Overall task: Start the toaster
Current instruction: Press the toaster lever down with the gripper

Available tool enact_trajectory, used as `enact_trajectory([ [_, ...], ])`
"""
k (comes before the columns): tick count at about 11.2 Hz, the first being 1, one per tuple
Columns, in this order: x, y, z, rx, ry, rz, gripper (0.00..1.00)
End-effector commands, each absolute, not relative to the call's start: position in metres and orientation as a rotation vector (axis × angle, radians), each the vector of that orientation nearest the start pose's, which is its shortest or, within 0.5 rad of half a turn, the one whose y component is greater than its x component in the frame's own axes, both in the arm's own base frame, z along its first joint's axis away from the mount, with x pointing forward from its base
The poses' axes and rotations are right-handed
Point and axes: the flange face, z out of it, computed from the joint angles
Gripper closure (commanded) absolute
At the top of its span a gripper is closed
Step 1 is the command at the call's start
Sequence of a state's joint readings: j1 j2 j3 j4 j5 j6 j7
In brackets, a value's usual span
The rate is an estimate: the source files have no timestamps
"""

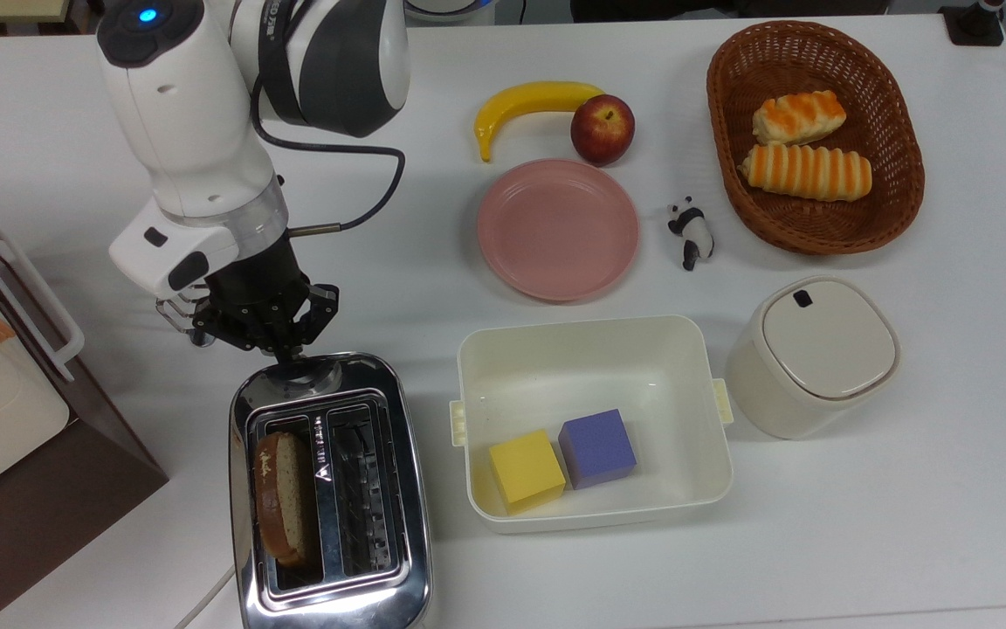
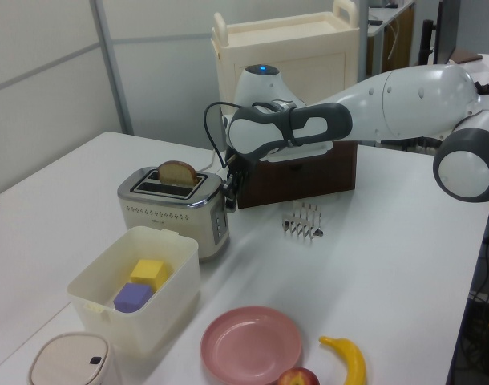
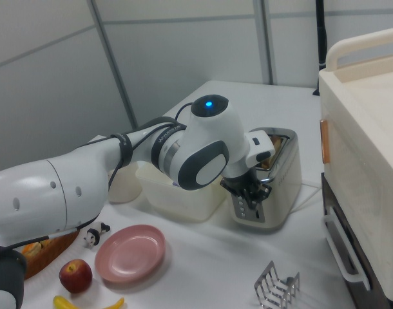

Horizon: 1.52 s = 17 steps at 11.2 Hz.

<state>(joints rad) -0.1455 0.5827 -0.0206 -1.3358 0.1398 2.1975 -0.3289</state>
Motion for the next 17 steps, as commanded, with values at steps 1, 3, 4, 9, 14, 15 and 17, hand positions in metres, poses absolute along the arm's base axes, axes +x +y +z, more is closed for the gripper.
enact_trajectory([
  [1, 0.736, -0.113, 0.403, -3.060, -0.204, -0.457, 0.97],
  [3, 0.736, -0.113, 0.385, -3.064, -0.232, -0.417, 0.97],
  [4, 0.737, -0.113, 0.381, -3.065, -0.233, -0.409, 0.97],
  [9, 0.738, -0.114, 0.350, -3.086, -0.250, -0.339, 0.97],
  [14, 0.737, -0.120, 0.384, -3.079, -0.212, -0.415, 0.97],
  [15, 0.735, -0.123, 0.401, -3.076, -0.203, -0.447, 0.96],
  [17, 0.732, -0.123, 0.430, -3.076, -0.204, -0.501, 0.90],
])
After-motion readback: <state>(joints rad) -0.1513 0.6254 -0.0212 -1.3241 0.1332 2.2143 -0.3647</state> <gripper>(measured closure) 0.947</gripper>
